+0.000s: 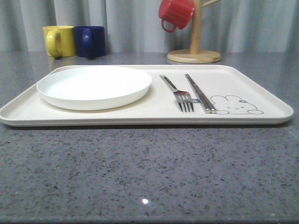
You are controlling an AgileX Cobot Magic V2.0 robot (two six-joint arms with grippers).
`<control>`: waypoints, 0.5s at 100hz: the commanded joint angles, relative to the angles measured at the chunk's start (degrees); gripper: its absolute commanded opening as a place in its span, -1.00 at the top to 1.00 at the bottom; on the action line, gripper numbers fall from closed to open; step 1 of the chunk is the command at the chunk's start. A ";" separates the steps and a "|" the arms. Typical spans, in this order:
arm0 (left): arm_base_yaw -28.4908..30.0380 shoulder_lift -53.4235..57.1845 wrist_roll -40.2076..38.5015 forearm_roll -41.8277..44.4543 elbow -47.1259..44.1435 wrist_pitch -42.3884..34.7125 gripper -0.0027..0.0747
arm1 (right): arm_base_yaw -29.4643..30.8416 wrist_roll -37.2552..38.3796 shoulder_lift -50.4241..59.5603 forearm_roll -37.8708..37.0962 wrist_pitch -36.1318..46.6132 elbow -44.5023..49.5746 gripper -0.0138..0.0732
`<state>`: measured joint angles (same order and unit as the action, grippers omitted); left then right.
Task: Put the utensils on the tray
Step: 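Raise the right gripper and move it to the silver spoon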
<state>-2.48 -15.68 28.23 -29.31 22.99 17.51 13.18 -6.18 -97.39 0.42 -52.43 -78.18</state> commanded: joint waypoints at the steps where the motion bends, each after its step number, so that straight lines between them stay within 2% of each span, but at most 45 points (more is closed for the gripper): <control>1: -0.02 -0.31 0.00 -0.71 1.61 -4.42 0.98 | 0.16 -0.64 1.51 0.48 2.00 -1.37 -0.29; 35: -0.02 -0.31 0.00 -0.71 1.61 -4.42 0.98 | 0.16 -0.64 -2.59 1.54 1.52 -1.37 -0.27; 42: -0.02 -0.31 0.00 -0.71 1.61 -4.42 0.98 | 0.16 -0.64 -2.66 1.54 1.37 -1.37 -0.16; 50: -0.02 -0.31 0.00 -0.71 1.61 -4.42 0.98 | 0.16 -0.64 -2.66 1.54 1.07 -1.37 0.11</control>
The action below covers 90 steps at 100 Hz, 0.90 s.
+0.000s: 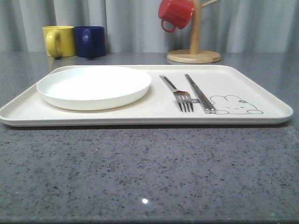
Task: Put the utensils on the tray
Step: 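Raise the right gripper and move it to the silver spoon, then grasp the spoon with the right gripper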
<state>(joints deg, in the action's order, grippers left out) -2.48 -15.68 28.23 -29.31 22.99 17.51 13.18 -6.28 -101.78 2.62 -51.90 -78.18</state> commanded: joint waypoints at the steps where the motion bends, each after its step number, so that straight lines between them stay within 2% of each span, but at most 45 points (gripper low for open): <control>1: -0.02 -0.31 0.00 -0.71 1.61 -4.42 0.98 | 0.16 -0.53 1.73 -0.66 0.51 -1.37 0.11; 16: -0.02 -0.31 0.00 -0.71 1.61 -4.42 0.98 | 0.16 -0.53 1.73 -0.66 0.06 -1.37 0.69; 23: -0.02 -0.31 0.00 -0.71 1.61 -4.42 0.98 | 0.16 -0.47 1.73 -0.29 0.20 -1.37 0.85; 49: -0.02 -0.31 0.00 -0.71 1.61 -4.42 0.98 | -0.45 0.31 5.34 4.29 -1.93 -1.49 0.83; 59: -0.02 -0.31 0.00 -0.71 1.61 -4.42 0.98 | -2.32 3.53 9.27 4.29 -3.20 -1.49 0.83; 74: -0.02 -0.31 0.00 -0.71 1.61 -4.42 0.98 | -7.80 8.27 14.42 4.21 -3.52 -1.49 0.81; 90: -0.02 -0.31 0.00 -0.71 1.61 -4.42 0.98 | -16.65 12.85 16.47 4.01 -3.47 -1.43 0.81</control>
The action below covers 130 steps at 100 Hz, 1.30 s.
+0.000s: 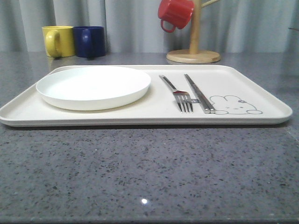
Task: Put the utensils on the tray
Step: 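Grasp the spoon with the right gripper, then lay the spoon on the tray beside the chopsticks and open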
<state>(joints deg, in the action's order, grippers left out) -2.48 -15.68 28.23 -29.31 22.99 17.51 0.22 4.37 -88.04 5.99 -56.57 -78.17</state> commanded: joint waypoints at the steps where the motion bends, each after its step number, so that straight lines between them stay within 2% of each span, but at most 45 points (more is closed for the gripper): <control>1: -0.02 -0.31 0.00 -0.71 1.61 -4.42 0.98 | -4.09 2.59 2.66 0.64 1.20 -1.44 0.81; 21: -0.02 -0.31 0.00 -0.71 1.61 -4.42 0.98 | -14.79 9.13 0.97 -1.51 5.21 -0.68 0.81; 35: -0.02 -0.31 0.00 -0.71 1.61 -4.42 0.98 | -19.05 13.51 -1.81 -4.72 8.21 -0.68 0.81; 86: -0.02 -0.31 0.00 -0.71 1.61 -4.42 0.98 | -20.20 14.74 -10.27 -4.75 8.14 -0.68 0.80; 100: -0.02 -0.31 0.00 -0.71 1.61 -4.42 0.98 | -20.20 14.74 -10.26 -4.75 7.98 -0.73 0.57; 121: -0.02 -0.31 0.00 -0.71 1.61 -4.42 0.98 | -20.20 14.74 -10.03 -4.75 7.84 -0.79 -0.05; 130: -0.02 -0.31 0.00 -0.71 1.61 -4.42 0.98 | -20.20 14.74 -10.03 -4.75 7.72 -1.09 -0.16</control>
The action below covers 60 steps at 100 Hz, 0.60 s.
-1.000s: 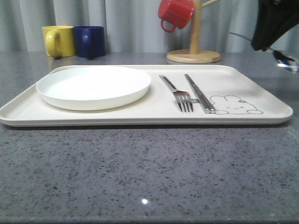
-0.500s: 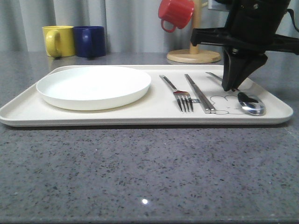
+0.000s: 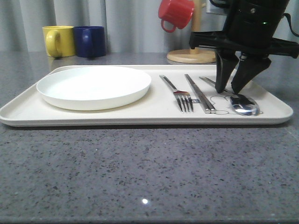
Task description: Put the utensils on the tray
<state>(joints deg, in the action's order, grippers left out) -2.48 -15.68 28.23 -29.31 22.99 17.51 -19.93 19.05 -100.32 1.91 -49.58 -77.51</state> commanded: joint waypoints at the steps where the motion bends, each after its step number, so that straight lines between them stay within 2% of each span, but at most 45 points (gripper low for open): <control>1: -0.02 -0.31 0.00 -0.71 1.61 -4.42 0.98 | -0.05 0.06 2.25 -0.67 0.63 -1.90 -0.16; 22: -0.02 -0.31 0.00 -0.71 1.61 -4.42 0.98 | -0.05 -0.27 3.29 -1.13 -0.73 -4.48 -0.16; 39: -0.02 -0.31 0.00 -0.71 1.61 -4.42 0.98 | 0.33 -0.41 7.28 -5.15 -0.69 -4.46 -0.16; 60: -0.02 -0.31 0.00 -0.71 1.61 -4.42 0.98 | 3.43 -3.91 14.37 -7.73 -1.20 -3.89 -0.15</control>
<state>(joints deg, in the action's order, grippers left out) -2.48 -15.68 28.23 -29.31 22.99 17.51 -18.11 17.01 -91.12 -4.04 -52.07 -79.97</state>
